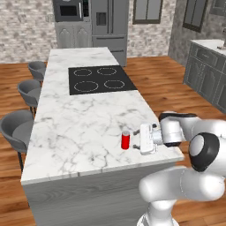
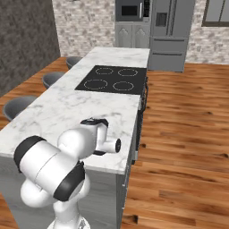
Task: Pick the can from the counter and place it in the open cabinet.
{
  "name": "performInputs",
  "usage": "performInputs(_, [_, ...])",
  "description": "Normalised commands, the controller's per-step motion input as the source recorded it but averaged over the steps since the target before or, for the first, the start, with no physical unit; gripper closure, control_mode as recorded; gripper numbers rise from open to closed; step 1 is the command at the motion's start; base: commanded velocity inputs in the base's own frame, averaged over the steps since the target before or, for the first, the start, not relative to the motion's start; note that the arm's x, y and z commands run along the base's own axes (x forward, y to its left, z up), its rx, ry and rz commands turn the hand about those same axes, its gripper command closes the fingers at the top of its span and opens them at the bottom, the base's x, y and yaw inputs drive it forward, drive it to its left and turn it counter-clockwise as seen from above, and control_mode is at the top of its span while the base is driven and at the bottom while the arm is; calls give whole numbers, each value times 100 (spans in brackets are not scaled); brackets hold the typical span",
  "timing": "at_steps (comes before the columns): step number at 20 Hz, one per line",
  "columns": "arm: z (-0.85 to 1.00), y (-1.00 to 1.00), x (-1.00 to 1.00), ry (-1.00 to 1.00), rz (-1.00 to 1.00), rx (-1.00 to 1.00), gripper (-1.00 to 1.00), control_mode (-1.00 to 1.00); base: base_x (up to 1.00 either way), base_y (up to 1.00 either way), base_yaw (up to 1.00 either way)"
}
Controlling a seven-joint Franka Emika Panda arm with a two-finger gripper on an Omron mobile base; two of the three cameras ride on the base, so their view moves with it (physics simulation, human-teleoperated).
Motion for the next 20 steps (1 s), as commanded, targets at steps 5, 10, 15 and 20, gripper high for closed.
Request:
performInputs(5, [-19, 0, 21, 0, 0, 0, -100, -100, 0, 0, 0])
performInputs(10, [-21, 1, 22, 0, 0, 0, -100, -100, 0, 0, 0])
performInputs(15, [-20, 1, 28, 0, 0, 0, -100, -100, 0, 0, 0])
performInputs(20, [-5, 3, 13, 4, 0, 0, -100, -100, 0, 0, 0])
